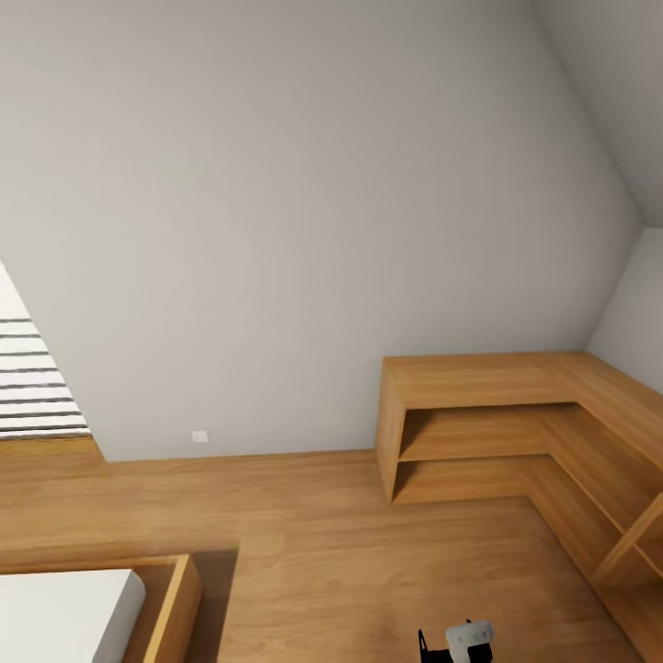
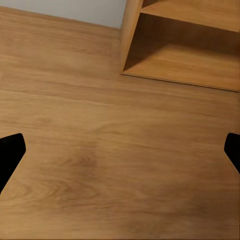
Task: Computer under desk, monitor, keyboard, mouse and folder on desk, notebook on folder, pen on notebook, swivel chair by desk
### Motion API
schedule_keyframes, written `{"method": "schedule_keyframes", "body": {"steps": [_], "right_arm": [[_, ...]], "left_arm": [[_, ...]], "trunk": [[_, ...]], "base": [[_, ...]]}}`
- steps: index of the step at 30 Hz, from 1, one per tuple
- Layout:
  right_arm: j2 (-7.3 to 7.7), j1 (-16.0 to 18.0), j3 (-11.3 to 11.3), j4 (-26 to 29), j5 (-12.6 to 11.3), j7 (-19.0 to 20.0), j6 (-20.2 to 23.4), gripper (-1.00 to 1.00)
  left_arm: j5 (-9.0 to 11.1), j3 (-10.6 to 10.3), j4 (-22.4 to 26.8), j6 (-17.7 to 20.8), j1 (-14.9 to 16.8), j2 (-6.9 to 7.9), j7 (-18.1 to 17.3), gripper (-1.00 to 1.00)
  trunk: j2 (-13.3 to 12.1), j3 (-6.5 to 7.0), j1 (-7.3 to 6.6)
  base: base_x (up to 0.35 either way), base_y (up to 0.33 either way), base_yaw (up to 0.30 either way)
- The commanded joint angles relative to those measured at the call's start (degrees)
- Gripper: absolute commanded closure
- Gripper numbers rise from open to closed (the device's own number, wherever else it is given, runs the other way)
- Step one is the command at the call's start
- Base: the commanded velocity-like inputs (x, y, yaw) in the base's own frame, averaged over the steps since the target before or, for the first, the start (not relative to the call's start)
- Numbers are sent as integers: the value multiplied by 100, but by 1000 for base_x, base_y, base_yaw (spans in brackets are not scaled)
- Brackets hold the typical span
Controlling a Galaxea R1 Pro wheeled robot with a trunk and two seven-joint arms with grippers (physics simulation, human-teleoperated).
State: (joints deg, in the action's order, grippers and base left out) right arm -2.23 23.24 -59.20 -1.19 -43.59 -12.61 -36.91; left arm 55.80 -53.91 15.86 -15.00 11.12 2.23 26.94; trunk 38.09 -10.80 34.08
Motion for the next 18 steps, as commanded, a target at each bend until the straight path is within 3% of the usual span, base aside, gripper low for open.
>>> {"method": "schedule_keyframes", "body": {"steps": [1,18], "right_arm": [[-5,5,-48,-12,0,-40,-9,-100],[-5,5,-48,-12,0,-40,-9,-100]], "left_arm": [[54,-49,13,-20,4,6,31,-100],[62,-49,13,-13,4,6,31,-100]], "trunk": [[7,-9,5],[7,-9,5]], "base": [[321,0,0],[311,0,0]]}}
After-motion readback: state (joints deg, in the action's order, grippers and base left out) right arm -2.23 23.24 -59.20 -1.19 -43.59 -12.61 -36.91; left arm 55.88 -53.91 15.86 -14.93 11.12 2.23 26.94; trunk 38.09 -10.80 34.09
